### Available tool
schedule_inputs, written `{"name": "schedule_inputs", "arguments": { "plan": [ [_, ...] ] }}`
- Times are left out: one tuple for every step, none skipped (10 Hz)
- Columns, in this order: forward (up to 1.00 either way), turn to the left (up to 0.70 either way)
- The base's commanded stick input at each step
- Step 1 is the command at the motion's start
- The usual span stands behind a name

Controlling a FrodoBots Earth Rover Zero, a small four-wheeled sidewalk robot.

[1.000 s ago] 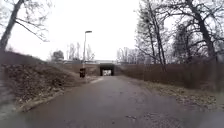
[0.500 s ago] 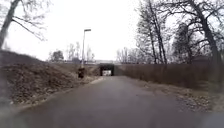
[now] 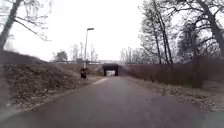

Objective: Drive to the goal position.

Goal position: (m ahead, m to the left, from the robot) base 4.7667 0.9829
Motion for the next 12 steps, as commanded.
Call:
{"name": "schedule_inputs", "arguments": {
  "plan": [
    [0.45, 0.0],
    [0.45, 0.0],
    [0.45, 0.0],
    [0.45, 0.0],
    [0.5, 0.0],
    [0.67, 0.0],
    [0.7, 0.0],
    [0.61, 0.0],
    [0.45, 0.0],
    [0.45, 0.0],
    [0.45, 0.0],
    [0.45, 0.0]
  ]
}}
